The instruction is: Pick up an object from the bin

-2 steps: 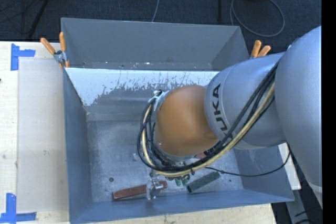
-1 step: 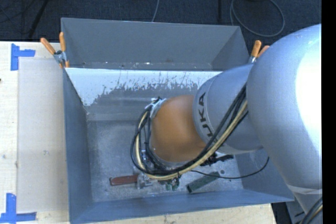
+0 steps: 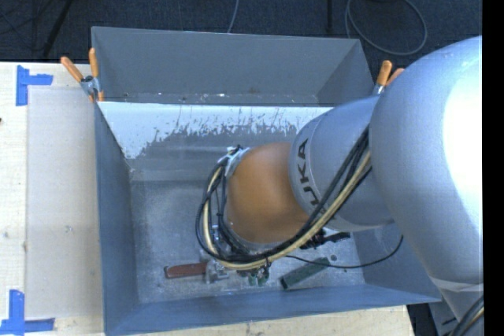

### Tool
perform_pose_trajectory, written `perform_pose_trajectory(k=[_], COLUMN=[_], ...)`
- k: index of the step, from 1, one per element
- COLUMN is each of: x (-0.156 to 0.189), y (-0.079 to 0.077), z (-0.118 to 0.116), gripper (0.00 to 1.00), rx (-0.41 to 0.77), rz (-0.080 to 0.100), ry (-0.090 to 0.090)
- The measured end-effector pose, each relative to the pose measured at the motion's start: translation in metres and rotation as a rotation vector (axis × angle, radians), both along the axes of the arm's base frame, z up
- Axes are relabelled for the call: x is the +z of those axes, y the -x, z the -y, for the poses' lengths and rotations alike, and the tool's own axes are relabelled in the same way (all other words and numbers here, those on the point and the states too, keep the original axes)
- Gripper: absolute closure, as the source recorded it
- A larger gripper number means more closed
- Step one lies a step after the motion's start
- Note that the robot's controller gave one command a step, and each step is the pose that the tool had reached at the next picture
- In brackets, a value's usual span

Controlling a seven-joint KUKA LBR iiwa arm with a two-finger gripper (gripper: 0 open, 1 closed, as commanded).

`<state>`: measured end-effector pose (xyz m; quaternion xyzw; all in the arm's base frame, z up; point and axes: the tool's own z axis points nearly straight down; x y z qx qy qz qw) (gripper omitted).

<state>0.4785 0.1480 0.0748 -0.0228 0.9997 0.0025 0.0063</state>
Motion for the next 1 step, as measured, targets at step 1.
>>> perform_pose_trajectory(k=[1], x=[0.1451], y=[-0.0096], z=[0.0076], gripper=[1.00], rx=[0.004], rz=[-0.012], ry=[0.005])
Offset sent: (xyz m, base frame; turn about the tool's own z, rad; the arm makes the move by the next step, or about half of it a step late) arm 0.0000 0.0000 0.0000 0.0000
